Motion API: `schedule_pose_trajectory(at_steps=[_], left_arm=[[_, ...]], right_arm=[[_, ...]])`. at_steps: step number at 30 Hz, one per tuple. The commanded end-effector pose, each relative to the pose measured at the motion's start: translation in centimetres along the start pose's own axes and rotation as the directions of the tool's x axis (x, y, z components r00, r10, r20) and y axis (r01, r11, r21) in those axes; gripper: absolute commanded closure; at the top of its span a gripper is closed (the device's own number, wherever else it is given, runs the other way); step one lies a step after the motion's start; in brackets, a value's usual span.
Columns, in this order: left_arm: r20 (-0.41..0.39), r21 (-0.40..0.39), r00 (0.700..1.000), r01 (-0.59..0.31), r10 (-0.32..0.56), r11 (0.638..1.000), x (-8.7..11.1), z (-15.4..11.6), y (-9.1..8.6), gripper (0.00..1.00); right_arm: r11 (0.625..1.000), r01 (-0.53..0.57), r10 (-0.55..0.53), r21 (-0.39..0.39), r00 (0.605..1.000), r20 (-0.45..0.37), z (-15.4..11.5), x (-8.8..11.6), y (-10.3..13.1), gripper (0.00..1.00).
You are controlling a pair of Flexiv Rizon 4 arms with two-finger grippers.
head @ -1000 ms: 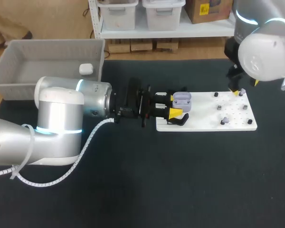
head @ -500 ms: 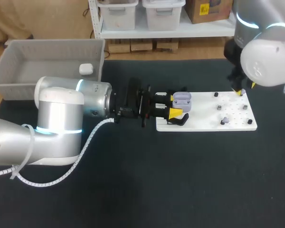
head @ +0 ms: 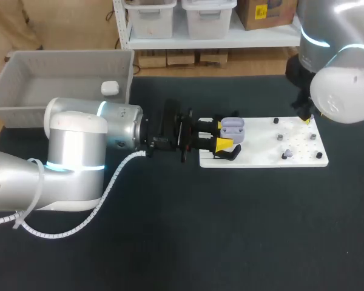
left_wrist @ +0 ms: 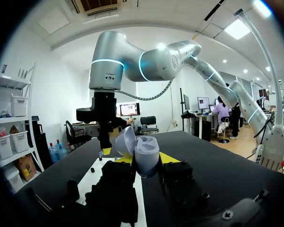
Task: Pick up each earbud case from the left stands, insert the matching earbuds, close the lid, and place the case in the box.
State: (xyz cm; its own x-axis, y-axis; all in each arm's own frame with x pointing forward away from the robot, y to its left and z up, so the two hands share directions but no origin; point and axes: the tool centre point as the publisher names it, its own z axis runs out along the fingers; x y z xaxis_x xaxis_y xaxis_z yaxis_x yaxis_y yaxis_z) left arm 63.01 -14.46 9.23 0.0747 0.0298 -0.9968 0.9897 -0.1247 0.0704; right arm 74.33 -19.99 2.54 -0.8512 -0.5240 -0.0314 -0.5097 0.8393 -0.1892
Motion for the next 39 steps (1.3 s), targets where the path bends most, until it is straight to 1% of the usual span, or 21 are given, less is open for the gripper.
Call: schedule_pose_trajectory(at_steps=[1,13,30,33,35,37,38,39], left_arm=[[0.001,-0.006,1.000,-0.002,0.002,1.000,0.0,0.0,-0.1,1.00],[0.001,-0.006,1.000,-0.002,0.002,1.000,0.0,0.0,-0.1,1.00],[0.001,-0.006,1.000,-0.002,0.002,1.000,0.0,0.0,-0.1,1.00],[0.001,-0.006,1.000,-0.002,0.002,1.000,0.0,0.0,-0.1,1.00],[0.001,-0.006,1.000,-0.002,0.002,1.000,0.0,0.0,-0.1,1.00],[0.001,-0.006,1.000,-0.002,0.002,1.000,0.0,0.0,-0.1,1.00],[0.001,-0.006,1.000,-0.002,0.002,1.000,0.0,0.0,-0.1,1.00],[0.001,-0.006,1.000,-0.002,0.002,1.000,0.0,0.0,-0.1,1.00]], right_arm=[[1.000,0.006,-0.006,0.012,1.000,-0.001,0.2,-0.2,0.1,0.58],[1.000,0.000,0.000,0.010,1.000,-0.010,0.9,-0.3,-0.4,0.61],[1.000,-0.001,0.001,0.013,1.000,-0.017,1.3,-0.6,-0.6,0.64],[1.000,0.000,0.000,0.012,1.000,-0.018,1.4,-0.6,-0.6,0.65],[1.000,0.000,0.000,0.012,1.000,-0.018,1.4,-0.6,-0.6,0.69],[1.000,0.000,0.000,0.012,1.000,-0.019,1.4,-0.6,-0.6,0.73],[1.000,0.000,0.000,0.012,1.000,-0.019,1.4,-0.6,-0.6,0.78],[1.000,0.000,0.001,0.011,1.000,-0.020,1.4,-0.6,-0.6,0.80]])
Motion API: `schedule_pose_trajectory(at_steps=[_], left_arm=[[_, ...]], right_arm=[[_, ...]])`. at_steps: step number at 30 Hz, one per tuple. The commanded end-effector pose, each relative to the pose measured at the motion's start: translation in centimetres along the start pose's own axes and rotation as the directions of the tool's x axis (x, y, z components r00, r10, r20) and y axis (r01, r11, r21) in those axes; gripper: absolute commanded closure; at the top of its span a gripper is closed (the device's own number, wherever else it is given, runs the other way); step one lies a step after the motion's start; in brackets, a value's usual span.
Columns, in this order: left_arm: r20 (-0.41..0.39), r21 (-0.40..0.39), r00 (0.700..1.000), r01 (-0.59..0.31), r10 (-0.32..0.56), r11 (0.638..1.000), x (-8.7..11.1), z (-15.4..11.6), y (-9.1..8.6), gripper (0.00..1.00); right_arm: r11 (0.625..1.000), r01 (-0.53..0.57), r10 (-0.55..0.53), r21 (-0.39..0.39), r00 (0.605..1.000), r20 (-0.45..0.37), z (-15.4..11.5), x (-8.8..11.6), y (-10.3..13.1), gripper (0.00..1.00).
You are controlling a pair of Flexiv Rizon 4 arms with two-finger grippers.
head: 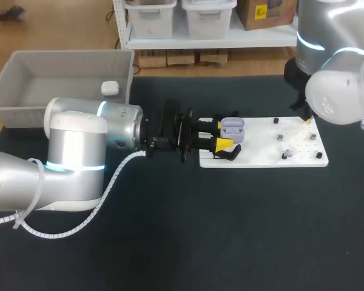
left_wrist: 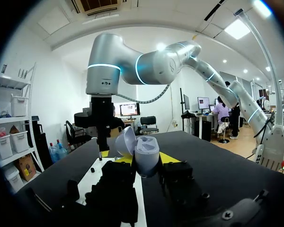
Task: Pick up each earbud case from the left stands, insert the matching earbuds, close the lid, and place the case in the box.
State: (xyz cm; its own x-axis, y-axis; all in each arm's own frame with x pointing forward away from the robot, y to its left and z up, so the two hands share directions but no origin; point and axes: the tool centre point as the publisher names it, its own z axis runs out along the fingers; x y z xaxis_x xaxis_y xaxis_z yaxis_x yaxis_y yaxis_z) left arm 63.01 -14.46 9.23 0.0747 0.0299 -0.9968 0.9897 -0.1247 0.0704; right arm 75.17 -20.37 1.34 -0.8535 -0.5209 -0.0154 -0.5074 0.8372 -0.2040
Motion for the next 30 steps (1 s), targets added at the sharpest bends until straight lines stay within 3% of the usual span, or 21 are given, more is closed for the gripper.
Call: schedule_pose_trajectory(at_steps=[1,4,5,14,22,24,27,30], left_arm=[[0.001,-0.006,1.000,-0.002,0.002,1.000,0.0,0.0,-0.1,1.00],[0.001,-0.006,1.000,-0.002,0.002,1.000,0.0,0.0,-0.1,1.00],[0.001,-0.006,1.000,-0.002,0.002,1.000,0.0,0.0,-0.1,1.00],[0.001,-0.006,1.000,-0.002,0.002,1.000,0.0,0.0,-0.1,1.00],[0.001,-0.006,1.000,-0.002,0.002,1.000,0.0,0.0,-0.1,1.00],[0.001,-0.006,1.000,-0.002,0.002,1.000,0.0,0.0,-0.1,1.00],[0.001,-0.006,1.000,-0.002,0.002,1.000,0.0,0.0,-0.1,1.00],[0.001,-0.006,1.000,-0.002,0.002,1.000,0.0,0.0,-0.1,1.00]], right_arm=[[1.000,0.000,0.000,-0.004,1.000,-0.004,0.1,-0.1,-0.1,0.82],[1.000,-0.001,0.001,-0.004,1.000,-0.005,0.1,0.0,-0.1,0.92],[1.000,-0.001,0.001,-0.004,1.000,-0.006,0.2,0.0,-0.1,1.00],[1.000,-0.007,0.007,0.006,1.000,0.004,-0.9,0.5,-0.1,1.00],[0.997,-0.041,0.041,0.067,0.999,0.003,-4.7,1.6,0.2,1.00],[0.994,-0.084,0.086,0.072,0.996,-0.032,-5.7,1.7,0.3,1.00],[0.985,-0.169,0.171,0.037,0.983,-0.071,-7.2,1.9,0.3,1.00],[0.952,-0.297,0.290,-0.071,0.952,-0.098,-8.4,2.1,0.3,1.00]])
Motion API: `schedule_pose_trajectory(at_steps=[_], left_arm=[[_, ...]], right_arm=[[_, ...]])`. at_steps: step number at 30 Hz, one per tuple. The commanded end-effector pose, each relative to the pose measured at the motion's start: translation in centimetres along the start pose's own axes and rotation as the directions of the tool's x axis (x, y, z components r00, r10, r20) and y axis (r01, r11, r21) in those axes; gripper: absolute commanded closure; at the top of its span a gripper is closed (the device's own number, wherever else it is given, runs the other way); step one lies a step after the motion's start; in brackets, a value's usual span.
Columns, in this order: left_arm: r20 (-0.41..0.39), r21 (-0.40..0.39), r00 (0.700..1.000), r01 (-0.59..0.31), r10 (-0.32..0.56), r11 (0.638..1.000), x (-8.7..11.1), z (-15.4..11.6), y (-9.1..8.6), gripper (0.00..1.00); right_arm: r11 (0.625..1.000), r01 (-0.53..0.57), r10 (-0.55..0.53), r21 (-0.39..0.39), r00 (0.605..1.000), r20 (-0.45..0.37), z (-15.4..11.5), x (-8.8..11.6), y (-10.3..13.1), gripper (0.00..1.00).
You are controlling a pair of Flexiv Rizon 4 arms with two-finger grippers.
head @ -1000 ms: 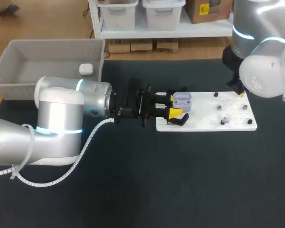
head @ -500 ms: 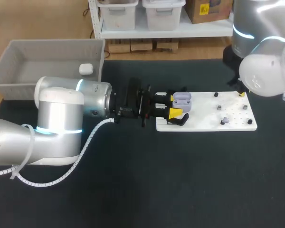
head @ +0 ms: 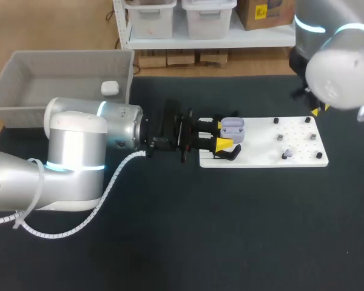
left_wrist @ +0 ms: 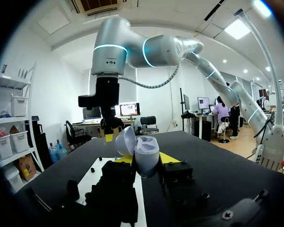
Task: Pick up each earbud case from the left stands, insert the matching earbuds, close the lid, and place the case in the box.
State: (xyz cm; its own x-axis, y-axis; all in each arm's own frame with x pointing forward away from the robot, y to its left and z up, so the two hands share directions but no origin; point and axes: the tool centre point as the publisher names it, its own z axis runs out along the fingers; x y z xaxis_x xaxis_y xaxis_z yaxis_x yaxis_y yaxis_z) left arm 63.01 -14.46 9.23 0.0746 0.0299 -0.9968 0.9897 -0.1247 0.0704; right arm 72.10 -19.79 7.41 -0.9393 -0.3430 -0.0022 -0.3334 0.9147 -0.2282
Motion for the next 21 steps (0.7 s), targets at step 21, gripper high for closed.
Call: schedule_pose_trajectory(at_steps=[21], left_arm=[[0.001,-0.006,1.000,-0.002,0.002,1.000,0.0,0.0,-0.1,1.00]], right_arm=[[0.952,-0.241,0.237,-0.190,0.970,-0.047,-2.9,2.6,0.7,1.00]])
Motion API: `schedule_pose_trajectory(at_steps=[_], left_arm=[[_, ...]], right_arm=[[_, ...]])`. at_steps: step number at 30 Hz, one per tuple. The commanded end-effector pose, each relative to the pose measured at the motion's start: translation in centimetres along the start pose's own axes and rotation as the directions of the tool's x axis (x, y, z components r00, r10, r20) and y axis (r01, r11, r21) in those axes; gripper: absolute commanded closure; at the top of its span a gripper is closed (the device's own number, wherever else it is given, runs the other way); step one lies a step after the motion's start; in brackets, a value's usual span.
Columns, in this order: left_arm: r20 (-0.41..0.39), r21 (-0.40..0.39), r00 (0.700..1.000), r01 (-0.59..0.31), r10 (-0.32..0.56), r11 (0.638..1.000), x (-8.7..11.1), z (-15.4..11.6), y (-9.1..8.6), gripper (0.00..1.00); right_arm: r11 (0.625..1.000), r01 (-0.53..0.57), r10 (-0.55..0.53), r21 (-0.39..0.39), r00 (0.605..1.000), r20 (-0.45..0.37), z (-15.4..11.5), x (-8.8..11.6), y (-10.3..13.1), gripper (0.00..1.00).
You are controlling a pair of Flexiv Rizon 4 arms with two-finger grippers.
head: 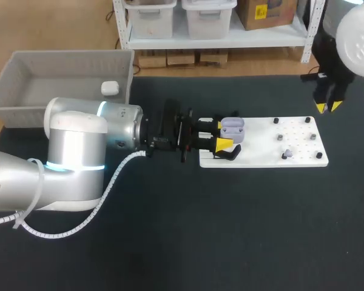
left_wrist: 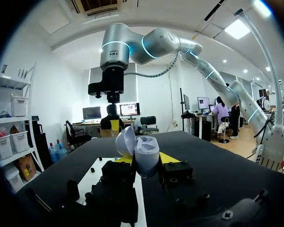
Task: Pick up each earbud case from the left stands, insert the matching earbuds, close the lid, and place the case in the box.
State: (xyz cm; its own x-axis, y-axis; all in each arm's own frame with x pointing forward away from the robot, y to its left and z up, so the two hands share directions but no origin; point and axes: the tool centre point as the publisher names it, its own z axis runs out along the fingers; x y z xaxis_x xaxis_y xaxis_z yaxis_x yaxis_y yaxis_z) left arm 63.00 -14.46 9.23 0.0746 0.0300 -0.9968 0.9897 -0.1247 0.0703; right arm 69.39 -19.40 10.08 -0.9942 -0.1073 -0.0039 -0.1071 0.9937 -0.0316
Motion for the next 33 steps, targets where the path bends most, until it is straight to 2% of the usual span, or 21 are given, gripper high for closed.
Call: schedule_pose_trajectory(at_steps=[1,9,14,19,24,29,33], left_arm=[[0.001,-0.006,1.000,-0.002,0.002,1.000,0.0,0.0,-0.1,1.00],[0.001,-0.006,1.000,-0.002,0.002,1.000,0.0,0.0,-0.1,1.00],[0.001,-0.006,1.000,-0.002,0.002,1.000,0.0,0.0,-0.1,1.00],[0.001,-0.006,1.000,-0.002,0.002,1.000,0.0,0.0,-0.1,1.00],[0.001,-0.006,1.000,-0.002,0.002,1.000,0.0,0.0,-0.1,1.00],[0.001,-0.006,1.000,-0.002,0.002,1.000,0.0,0.0,-0.1,1.00],[0.001,-0.006,1.000,-0.002,0.002,1.000,0.0,0.0,-0.1,1.00]], right_arm=[[1.000,-0.001,0.001,0.000,1.000,0.007,0.0,0.2,0.0,1.00],[1.000,-0.001,0.001,0.000,1.000,0.007,0.0,0.2,0.0,1.00],[1.000,-0.028,0.027,0.009,0.998,0.052,-1.5,1.9,2.7,1.00],[0.990,-0.138,0.137,0.012,0.987,0.084,-3.0,2.8,4.8,1.00],[0.970,-0.243,0.242,0.003,0.967,0.077,-3.8,4.2,6.8,1.00],[0.956,-0.288,0.292,-0.061,0.953,0.080,-4.9,5.4,9.0,1.00],[0.951,-0.291,0.300,-0.103,0.951,0.078,-5.5,5.5,11.0,1.00]])
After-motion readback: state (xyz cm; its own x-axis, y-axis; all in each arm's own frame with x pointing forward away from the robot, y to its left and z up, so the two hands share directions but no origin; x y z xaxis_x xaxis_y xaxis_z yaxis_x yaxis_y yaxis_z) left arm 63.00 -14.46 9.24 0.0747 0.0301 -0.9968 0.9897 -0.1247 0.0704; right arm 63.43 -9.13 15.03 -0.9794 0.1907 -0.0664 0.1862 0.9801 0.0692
